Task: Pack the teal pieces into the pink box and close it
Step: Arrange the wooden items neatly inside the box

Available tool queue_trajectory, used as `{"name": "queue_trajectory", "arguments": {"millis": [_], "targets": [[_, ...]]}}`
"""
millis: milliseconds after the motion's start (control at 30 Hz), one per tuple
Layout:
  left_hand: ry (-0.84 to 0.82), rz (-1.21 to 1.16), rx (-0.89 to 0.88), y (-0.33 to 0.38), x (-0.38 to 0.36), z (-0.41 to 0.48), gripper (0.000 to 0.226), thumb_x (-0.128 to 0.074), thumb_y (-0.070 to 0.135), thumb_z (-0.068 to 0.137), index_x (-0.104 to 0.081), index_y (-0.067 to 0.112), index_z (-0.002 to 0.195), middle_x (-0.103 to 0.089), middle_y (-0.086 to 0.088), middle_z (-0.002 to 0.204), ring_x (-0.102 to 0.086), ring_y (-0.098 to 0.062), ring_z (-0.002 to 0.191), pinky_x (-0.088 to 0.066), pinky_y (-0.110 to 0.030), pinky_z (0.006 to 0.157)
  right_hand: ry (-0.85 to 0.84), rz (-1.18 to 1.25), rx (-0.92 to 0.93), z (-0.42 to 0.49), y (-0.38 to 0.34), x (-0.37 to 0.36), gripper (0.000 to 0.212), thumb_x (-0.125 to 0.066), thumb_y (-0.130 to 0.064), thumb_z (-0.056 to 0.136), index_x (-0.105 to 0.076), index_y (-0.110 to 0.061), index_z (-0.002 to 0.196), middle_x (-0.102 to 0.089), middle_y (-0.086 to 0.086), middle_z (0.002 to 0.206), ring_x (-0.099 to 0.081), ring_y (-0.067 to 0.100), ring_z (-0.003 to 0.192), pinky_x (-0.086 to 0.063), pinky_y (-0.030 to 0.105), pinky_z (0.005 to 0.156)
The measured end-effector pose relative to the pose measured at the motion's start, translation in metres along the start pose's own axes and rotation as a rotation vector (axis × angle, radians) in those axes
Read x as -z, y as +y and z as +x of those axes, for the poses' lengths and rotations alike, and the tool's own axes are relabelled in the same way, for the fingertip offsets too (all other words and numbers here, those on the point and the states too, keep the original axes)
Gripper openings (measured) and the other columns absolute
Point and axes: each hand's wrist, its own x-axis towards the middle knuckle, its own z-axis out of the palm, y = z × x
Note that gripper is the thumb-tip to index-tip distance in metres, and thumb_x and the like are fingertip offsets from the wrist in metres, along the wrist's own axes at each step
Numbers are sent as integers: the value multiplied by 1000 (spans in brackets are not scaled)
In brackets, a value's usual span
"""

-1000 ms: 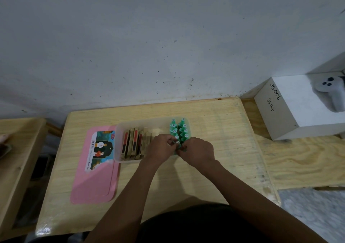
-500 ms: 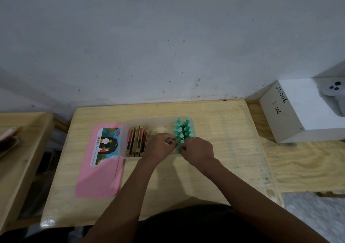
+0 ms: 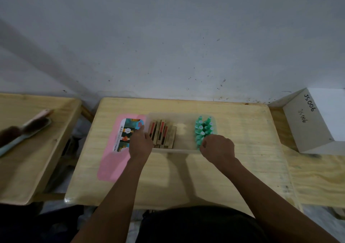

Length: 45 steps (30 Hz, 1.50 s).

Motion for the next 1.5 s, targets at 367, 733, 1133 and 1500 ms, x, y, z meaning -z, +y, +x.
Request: {"name": "queue_trajectory", "arguments": {"millis": [367, 733, 1133, 1500], "targets": [[-124, -147, 59, -19, 21, 25, 33, -58, 13, 92, -60, 1, 123, -63, -16, 125, -61, -26, 112, -49, -30, 93, -120, 272, 204, 13, -75, 4, 19, -55, -35, 89, -71, -31, 98, -70, -9, 102, -65, 15, 94, -55, 34, 79], [-216, -185, 56, -28, 23, 33, 33, -58, 15, 91, -62, 7, 122, -66, -9, 121, -63, -15, 101, -50, -24, 84, -211, 313, 105, 46, -144, -33, 50, -56, -45, 86, -44, -32, 133, -61, -1, 123, -60, 25, 111, -51, 38, 86], [-175, -223, 22, -27, 25, 29, 34, -59, 12, 91, -60, 4, 124, -65, -9, 123, -59, -11, 106, -46, -21, 89, -94, 86, 65, 60, -157, -35, 57, -54, -57, 86, -53, -15, 124, -50, 8, 123, -52, 27, 113, -48, 40, 84], [-144, -222, 22, -24, 24, 25, 34, -59, 12, 91, -59, 5, 124, -64, -11, 124, -61, -16, 108, -47, -22, 88, -153, 56, -32, 67, -169, -35, 44, -60, -40, 87, -57, -10, 120, -57, 10, 120, -59, 27, 106, -45, 33, 73]]}}
